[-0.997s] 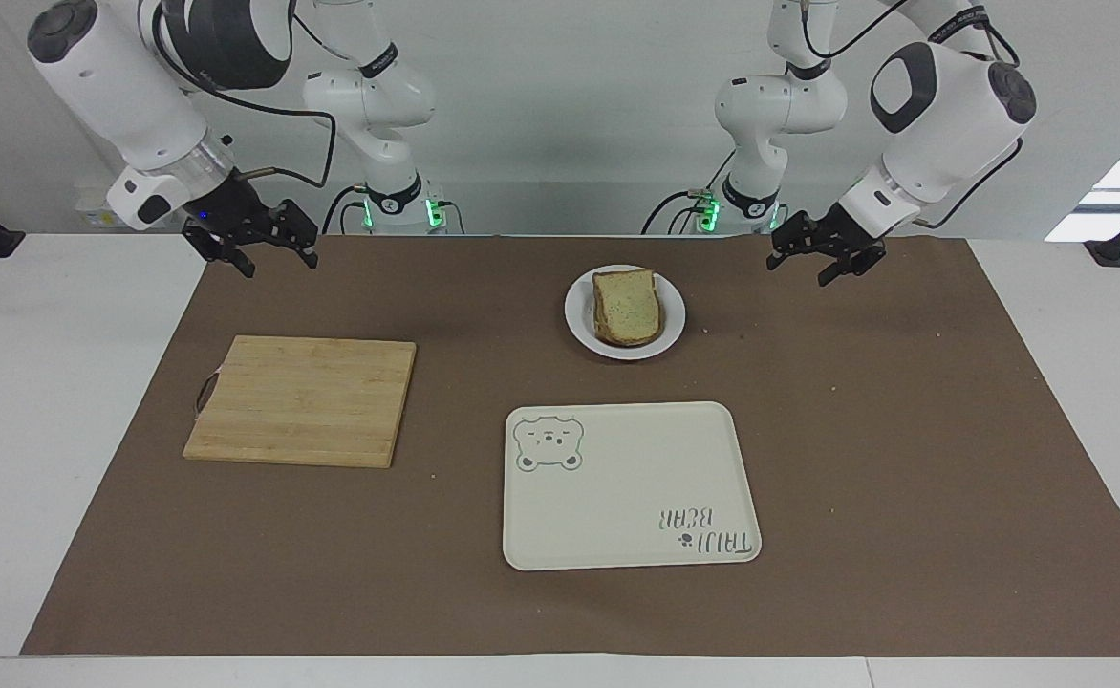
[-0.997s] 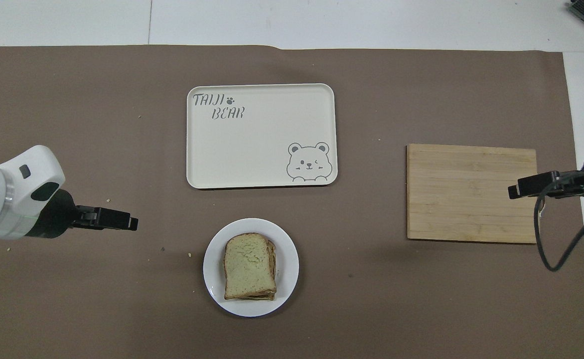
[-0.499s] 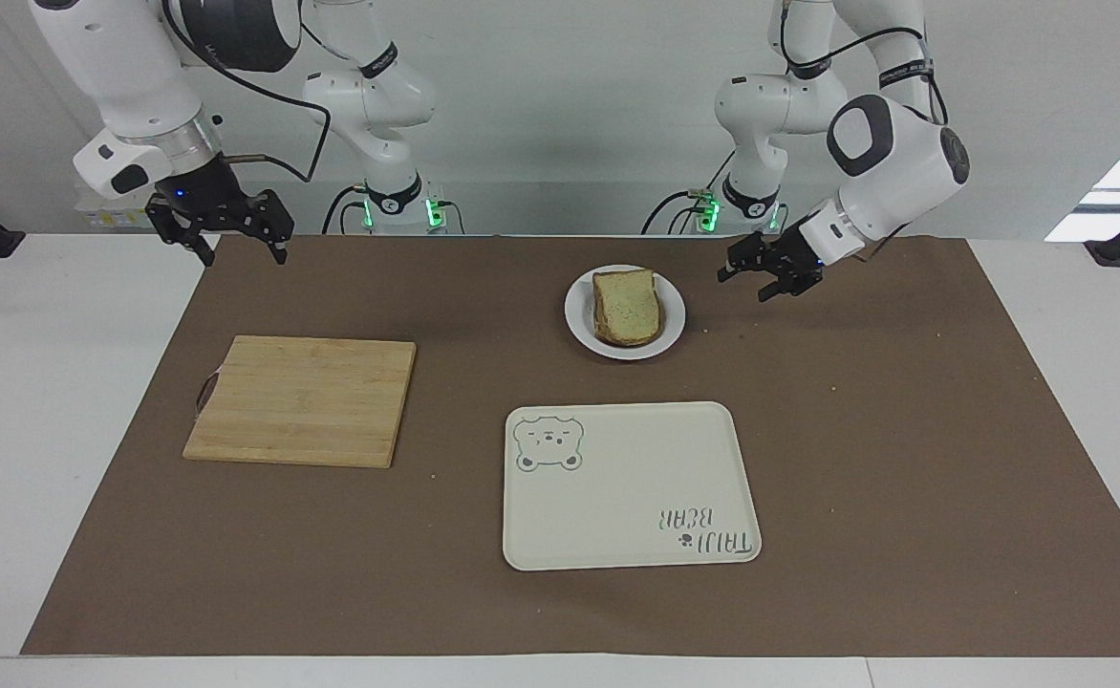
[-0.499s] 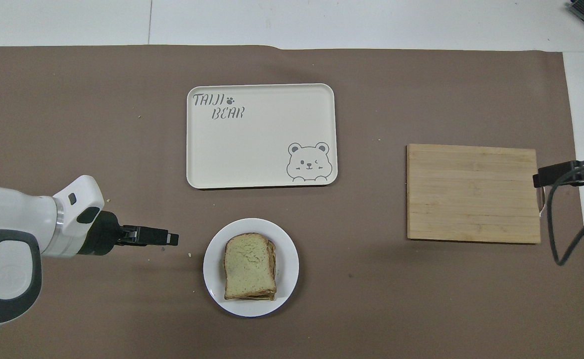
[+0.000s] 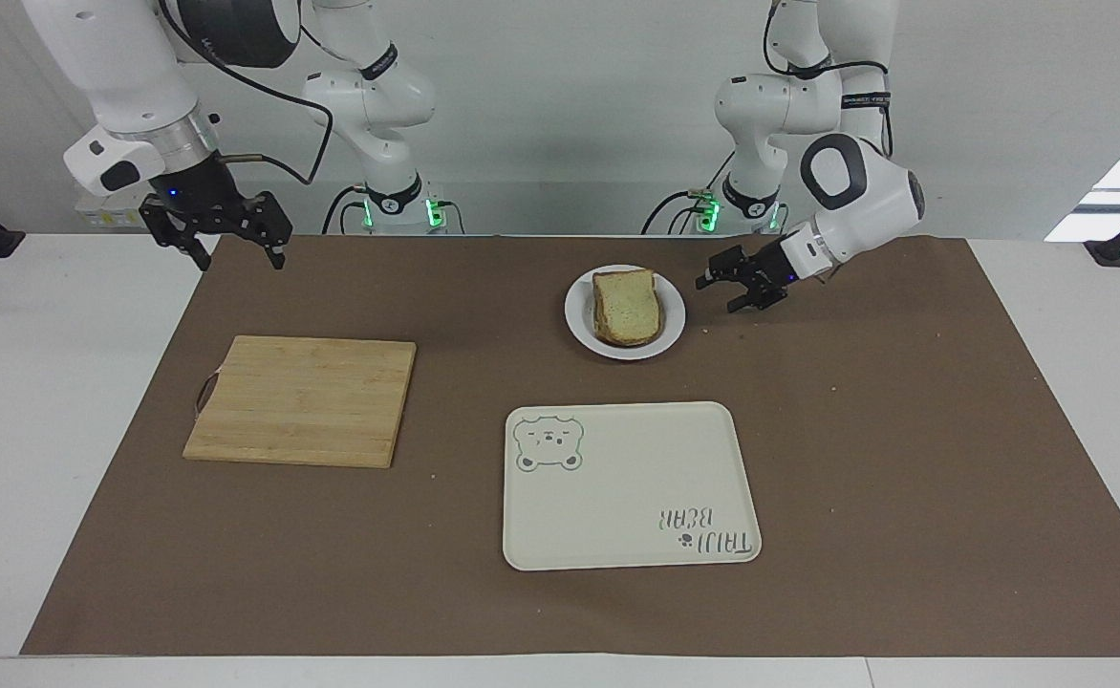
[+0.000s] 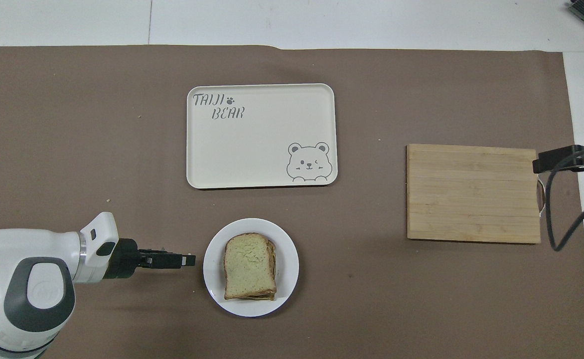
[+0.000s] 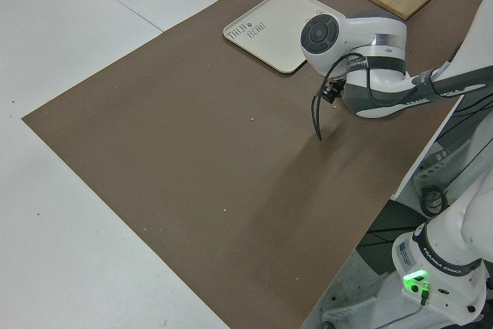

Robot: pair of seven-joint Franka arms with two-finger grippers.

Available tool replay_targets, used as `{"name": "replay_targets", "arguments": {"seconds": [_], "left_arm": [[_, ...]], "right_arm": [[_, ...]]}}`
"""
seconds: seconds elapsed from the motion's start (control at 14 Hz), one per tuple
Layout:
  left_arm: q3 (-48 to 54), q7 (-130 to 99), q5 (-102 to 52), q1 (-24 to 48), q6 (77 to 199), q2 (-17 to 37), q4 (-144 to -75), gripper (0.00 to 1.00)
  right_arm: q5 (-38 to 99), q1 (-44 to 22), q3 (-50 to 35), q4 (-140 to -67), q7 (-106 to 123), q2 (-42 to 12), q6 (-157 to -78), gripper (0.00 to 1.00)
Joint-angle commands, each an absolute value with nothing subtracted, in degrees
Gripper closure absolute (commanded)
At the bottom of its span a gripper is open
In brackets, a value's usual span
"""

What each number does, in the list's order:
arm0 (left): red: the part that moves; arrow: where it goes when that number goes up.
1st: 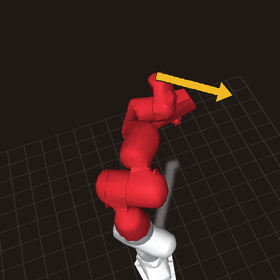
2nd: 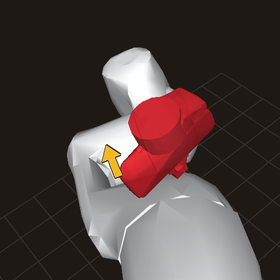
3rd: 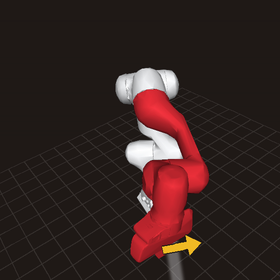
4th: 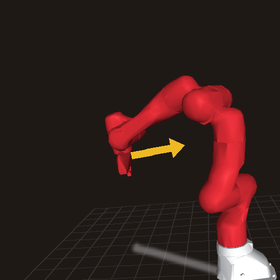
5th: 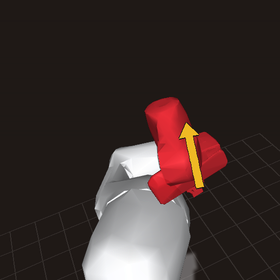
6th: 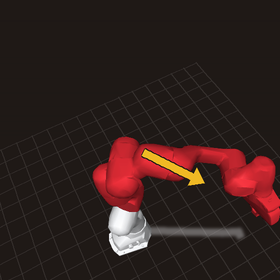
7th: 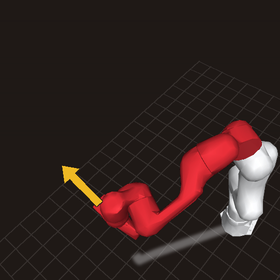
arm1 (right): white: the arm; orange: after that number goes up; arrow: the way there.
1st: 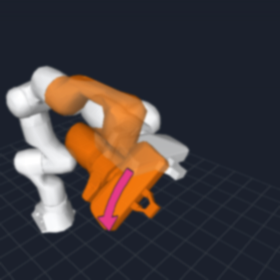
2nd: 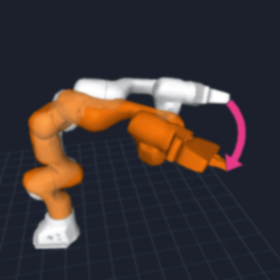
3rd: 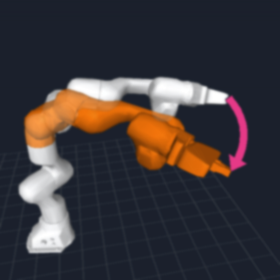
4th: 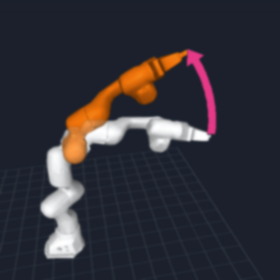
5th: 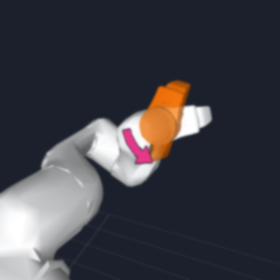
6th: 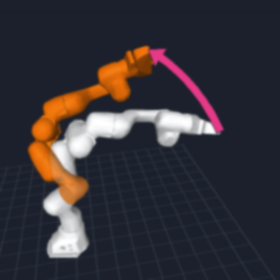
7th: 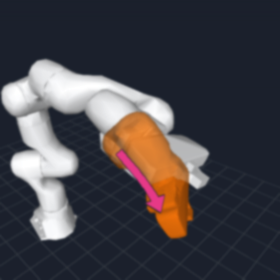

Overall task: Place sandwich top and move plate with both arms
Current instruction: 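Move the left gripper to the white plate rim and grip it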

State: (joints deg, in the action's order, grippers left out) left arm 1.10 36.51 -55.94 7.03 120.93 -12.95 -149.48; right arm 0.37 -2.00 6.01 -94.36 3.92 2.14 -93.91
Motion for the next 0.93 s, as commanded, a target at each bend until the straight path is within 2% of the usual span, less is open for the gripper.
{"name": "replay_targets", "arguments": {"seconds": [0.0, 0.43, 0.71, 0.85], "left_arm": [[0.62, 44.37, -62.03, 7.21, 122.43, -13.01, -154.06, 0.04], [0.7, 47.71, -64.68, 7.21, 121.99, -10.82, -154.42, 0.21], [0.7, 61.15, -75.65, 6.5, 120.24, -2.91, -154.42, 0.23], [0.62, 62.4, -76.46, 6.42, 118.93, -2.55, -154.42, 0.25]], "right_arm": [[1.49, -1.67, 5.98, -93.25, 3.07, 1.49, -93.52, 0.0], [-2.1, -2.2, 5.63, -92.64, 3.07, 4.22, -91.06, 0.0], [-2.2, -2.55, 5.45, -88.96, 2.99, 3.78, -86.5, 0.0], [-2.55, -3.95, 5.54, -89.38, 2.55, 4.13, -87.27, 0.0]]}}
